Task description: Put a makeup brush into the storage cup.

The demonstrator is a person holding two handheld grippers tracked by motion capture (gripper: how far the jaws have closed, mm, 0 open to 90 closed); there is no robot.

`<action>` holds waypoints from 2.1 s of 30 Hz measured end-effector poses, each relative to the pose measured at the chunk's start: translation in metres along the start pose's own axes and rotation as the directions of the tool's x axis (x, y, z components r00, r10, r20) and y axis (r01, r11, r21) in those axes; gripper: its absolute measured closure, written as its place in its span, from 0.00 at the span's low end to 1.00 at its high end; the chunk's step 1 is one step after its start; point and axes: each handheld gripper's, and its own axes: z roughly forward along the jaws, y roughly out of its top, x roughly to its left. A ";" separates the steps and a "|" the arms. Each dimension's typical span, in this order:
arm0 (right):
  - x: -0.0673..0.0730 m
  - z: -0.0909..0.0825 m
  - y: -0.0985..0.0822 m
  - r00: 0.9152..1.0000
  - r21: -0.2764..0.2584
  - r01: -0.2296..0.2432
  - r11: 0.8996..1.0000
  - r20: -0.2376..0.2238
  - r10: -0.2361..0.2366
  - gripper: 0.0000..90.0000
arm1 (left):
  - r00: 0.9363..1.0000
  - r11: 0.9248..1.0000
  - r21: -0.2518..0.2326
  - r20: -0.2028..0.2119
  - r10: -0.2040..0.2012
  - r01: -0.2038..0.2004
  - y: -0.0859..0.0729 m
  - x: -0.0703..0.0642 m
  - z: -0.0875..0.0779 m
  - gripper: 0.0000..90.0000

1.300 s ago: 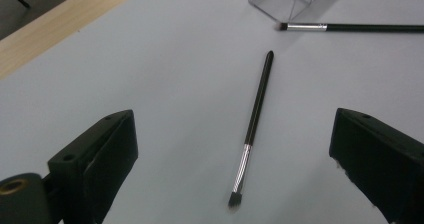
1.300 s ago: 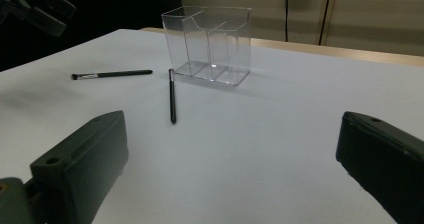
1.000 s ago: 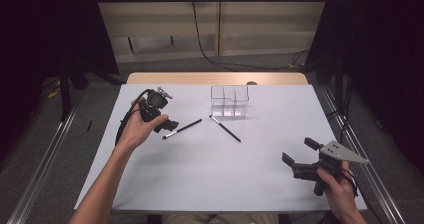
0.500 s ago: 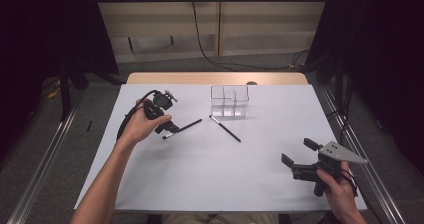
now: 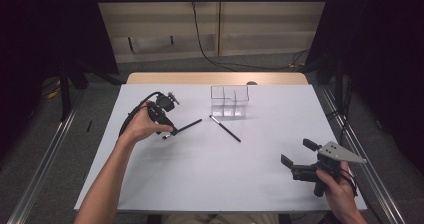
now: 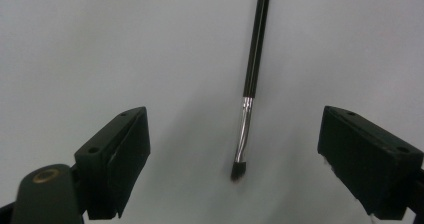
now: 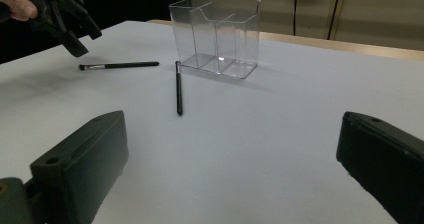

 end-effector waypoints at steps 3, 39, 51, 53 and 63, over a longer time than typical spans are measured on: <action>0.000 0.000 0.000 1.000 0.001 0.003 1.000 -0.002 -0.003 0.00 | 1.000 1.000 0.013 -0.011 -0.003 0.003 0.000 0.000 0.003 0.28; 0.000 0.001 -0.001 1.000 0.012 0.010 1.000 -0.012 -0.010 0.00 | 0.998 0.992 0.112 0.034 0.057 -0.060 0.014 -0.007 0.033 0.80; -0.001 0.000 -0.001 1.000 0.016 0.010 1.000 -0.015 -0.010 0.00 | 0.997 0.989 0.145 0.074 -0.011 0.001 0.019 -0.003 0.033 0.93; -0.001 0.000 -0.001 1.000 0.016 0.009 1.000 -0.015 -0.009 0.00 | 0.997 0.990 0.142 0.082 -0.007 -0.005 0.018 -0.002 0.033 0.93; -0.001 -0.001 -0.002 1.000 0.020 0.013 1.000 -0.009 -0.013 0.00 | 0.993 0.994 0.097 0.109 -0.049 0.039 0.012 0.004 0.030 0.93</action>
